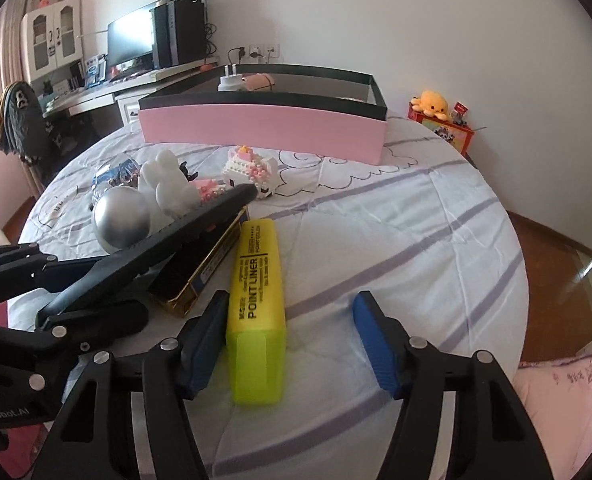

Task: Organize rigid objects
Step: 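Grasp the black remote with the left tool while the right tool grasps the yellow highlighter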

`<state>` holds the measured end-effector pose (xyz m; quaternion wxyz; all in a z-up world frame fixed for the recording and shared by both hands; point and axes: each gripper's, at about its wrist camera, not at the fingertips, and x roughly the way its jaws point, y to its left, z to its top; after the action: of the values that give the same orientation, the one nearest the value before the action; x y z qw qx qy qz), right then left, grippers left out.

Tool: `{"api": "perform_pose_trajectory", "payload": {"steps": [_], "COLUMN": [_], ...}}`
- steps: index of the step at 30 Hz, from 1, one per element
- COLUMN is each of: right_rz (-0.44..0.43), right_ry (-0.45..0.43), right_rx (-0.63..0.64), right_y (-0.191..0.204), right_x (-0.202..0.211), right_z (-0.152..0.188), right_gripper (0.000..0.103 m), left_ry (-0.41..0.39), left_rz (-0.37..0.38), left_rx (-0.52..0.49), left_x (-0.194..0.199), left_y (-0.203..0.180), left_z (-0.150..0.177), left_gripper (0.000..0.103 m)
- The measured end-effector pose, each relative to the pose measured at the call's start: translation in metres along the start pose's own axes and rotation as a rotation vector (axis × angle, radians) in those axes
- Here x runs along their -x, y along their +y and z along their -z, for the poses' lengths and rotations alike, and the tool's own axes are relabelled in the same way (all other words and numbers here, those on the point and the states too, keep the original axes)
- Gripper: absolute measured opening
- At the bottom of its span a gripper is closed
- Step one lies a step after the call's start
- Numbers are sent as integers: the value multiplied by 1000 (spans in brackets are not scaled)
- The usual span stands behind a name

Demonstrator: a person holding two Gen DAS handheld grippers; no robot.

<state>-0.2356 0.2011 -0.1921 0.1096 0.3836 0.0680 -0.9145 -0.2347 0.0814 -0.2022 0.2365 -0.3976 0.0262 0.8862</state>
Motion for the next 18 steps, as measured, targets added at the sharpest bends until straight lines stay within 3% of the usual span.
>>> {"api": "perform_pose_trajectory", "payload": {"steps": [1, 3, 4, 8, 13, 18], "right_rz": [-9, -28, -49, -68, -120, -142], "right_ry": [-4, -9, -9, -14, -27, -29], "right_rx": [5, 18, 22, 1, -39, -54], "right_y": [0, 1, 1, -1, -5, -5], "right_x": [-1, 0, 0, 3, 10, 13], "right_z": [-1, -2, -3, -2, -3, -3], "right_gripper": [56, 33, 27, 27, 27, 27], "left_ry": [-3, -10, -11, -35, -63, -72], "left_rz": [-1, -9, -13, 11, 27, 28], "left_rx": [-7, -22, -30, -26, -18, 7], "left_x": [-1, -4, -3, 4, 13, 18], "left_y": [-1, -3, -5, -6, -5, 2], "left_z": [0, -2, -2, -3, -7, -8], "left_gripper": [45, 43, 42, 35, 18, 17]}}
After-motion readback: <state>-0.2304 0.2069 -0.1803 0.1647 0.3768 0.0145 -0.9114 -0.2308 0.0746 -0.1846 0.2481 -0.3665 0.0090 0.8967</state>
